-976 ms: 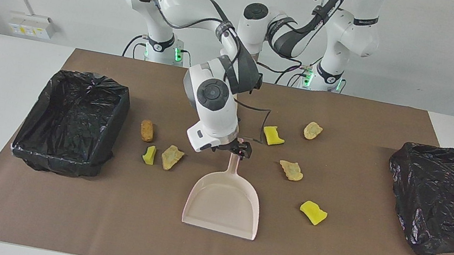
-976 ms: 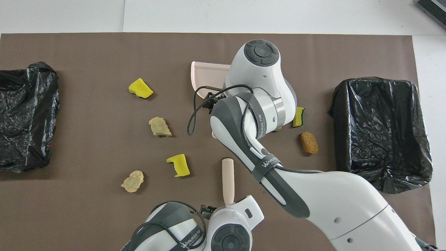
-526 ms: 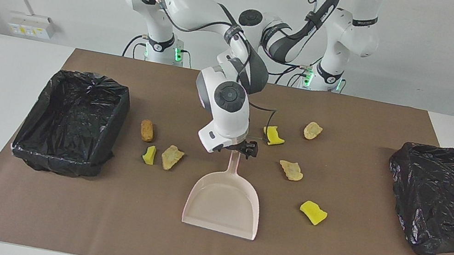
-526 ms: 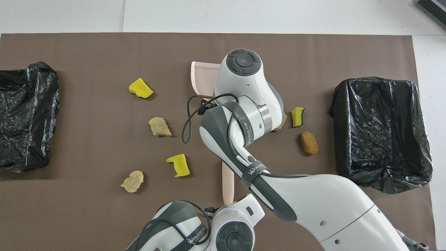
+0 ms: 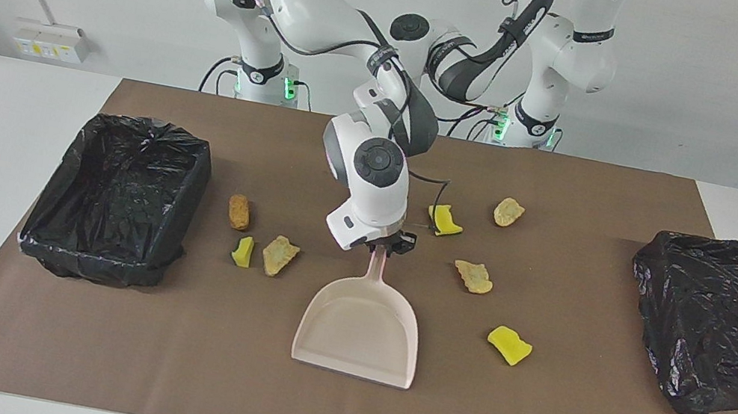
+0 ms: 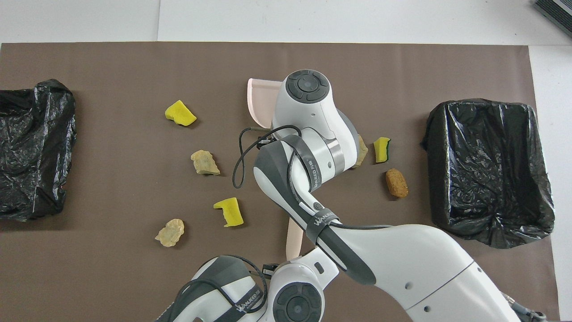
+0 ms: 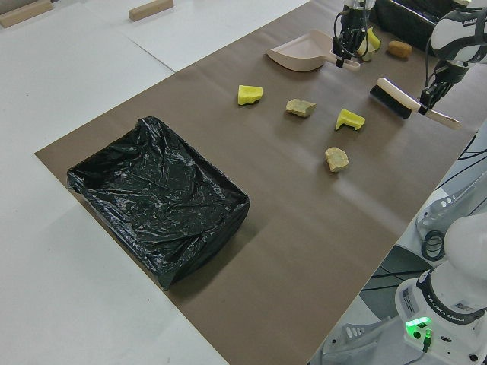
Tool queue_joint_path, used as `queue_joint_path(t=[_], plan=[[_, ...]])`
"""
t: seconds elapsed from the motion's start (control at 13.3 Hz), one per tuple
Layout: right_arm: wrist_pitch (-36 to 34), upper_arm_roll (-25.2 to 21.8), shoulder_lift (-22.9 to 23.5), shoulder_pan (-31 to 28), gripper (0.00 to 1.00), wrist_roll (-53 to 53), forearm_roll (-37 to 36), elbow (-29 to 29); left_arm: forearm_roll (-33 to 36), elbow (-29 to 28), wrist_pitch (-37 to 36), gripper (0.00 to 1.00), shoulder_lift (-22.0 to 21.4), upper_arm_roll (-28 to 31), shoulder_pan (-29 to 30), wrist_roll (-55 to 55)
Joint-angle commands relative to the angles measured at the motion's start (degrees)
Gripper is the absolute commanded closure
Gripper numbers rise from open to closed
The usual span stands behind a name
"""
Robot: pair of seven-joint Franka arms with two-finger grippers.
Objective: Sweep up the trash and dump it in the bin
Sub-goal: 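Grasp the pink dustpan with the right gripper while the left gripper grasps the brush, then lower the dustpan near the trash while the left gripper brings the brush over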
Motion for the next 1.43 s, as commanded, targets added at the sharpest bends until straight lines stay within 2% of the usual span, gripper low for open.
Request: queue_joint_path(t=[0.0,0.15,0.3,0.45,0.6,0.75,0.9,1.05,1.2,1.35], plan=[[-1.23,0.21,-1.56,-1.26,1.00,-1.36,-0.86,-1.76,-0.60,0.23,-3.38,1.00,-2.53,0.45,0.81,1.86],[-4.31,-0.40,-2.61,-2.23,1.00,-3.02,-0.86,-0.79,-0.51,0.32,-6.44,1.00,-3.83,0.79,1.51,4.22],[-4.67,-0.40,-5.86,-4.33,1.00,-4.26,-0.25,-1.05,-0.51,0.32,-10.04,1.00,-6.90,0.80,5.97,10.18],[-7.47,-0.06,-8.85,-7.49,1.00,-6.71,0.46,-1.14,-0.34,1.63,-11.03,1.00,-8.15,0.88,12.12,16.60],[-11.77,0.12,-11.66,-12.05,1.00,-13.10,2.47,-1.14,-0.08,6.71,-11.03,1.00,-6.93,0.80,21.95,27.12],[-16.69,0.03,-12.90,-17.24,1.00,-23.37,3.10,-1.32,0.19,11.90,-10.94,1.00,-3.07,0.80,27.85,34.36],[-20.21,-0.31,-13.60,-19.72,1.00,-35.58,1.18,-1.75,0.19,16.12,-10.85,1.00,0.45,0.80,32.52,41.20],[-22.25,0.03,-15.00,-19.20,1.00,-47.09,-6.70,-2.98,0.45,20.43,-10.85,1.00,5.27,0.80,37.44,47.88],[-21.47,0.12,-17.46,-18.23,1.00,-61.77,-9.55,-7.70,1.94,23.95,-9.81,1.00,9.67,0.80,42.79,55.62],[-15.61,0.21,-19.74,-17.10,1.00,-71.45,-10.69,-12.89,3.26,28.95,-9.71,1.00,14.68,0.80,47.46,63.26]])
